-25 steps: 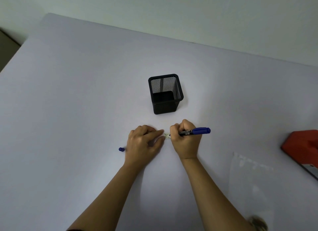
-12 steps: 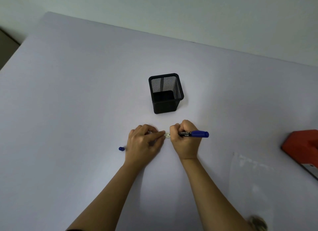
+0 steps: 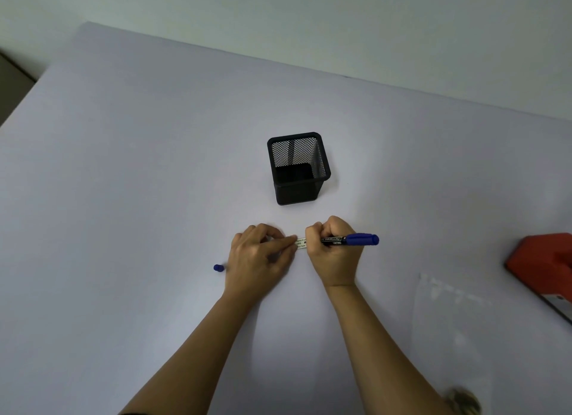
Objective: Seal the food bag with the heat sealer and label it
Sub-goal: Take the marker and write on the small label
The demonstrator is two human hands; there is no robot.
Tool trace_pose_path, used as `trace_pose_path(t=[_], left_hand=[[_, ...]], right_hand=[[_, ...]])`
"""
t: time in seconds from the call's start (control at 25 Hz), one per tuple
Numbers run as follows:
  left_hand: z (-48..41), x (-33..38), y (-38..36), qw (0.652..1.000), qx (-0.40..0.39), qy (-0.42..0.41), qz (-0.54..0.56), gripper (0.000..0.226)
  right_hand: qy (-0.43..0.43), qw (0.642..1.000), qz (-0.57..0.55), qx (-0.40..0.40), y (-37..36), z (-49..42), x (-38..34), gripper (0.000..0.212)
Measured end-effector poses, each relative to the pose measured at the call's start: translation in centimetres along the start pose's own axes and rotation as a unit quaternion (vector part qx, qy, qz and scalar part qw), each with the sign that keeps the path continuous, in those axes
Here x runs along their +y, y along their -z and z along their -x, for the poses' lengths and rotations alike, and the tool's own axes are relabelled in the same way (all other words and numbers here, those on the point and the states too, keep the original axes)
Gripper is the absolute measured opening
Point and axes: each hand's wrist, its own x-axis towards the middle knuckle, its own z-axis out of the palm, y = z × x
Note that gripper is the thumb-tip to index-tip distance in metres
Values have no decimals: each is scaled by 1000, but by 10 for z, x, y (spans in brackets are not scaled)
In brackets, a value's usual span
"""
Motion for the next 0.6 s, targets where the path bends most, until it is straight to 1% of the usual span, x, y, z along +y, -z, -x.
trace_pose_path(t=[0.16,0.44,0.6], left_hand=[[0,0,0,1000,-1,-1,0,26],[0,-1,0,1000,-2,1,5,25],[0,-1,-1,1000,-4,1,5,24]], right_hand=[[6,1000,-4,1,0,-1,-3,28],[-2,1000,1,5,0,-1,-2,32],[9,1000,14,3,0,0,-2,32]])
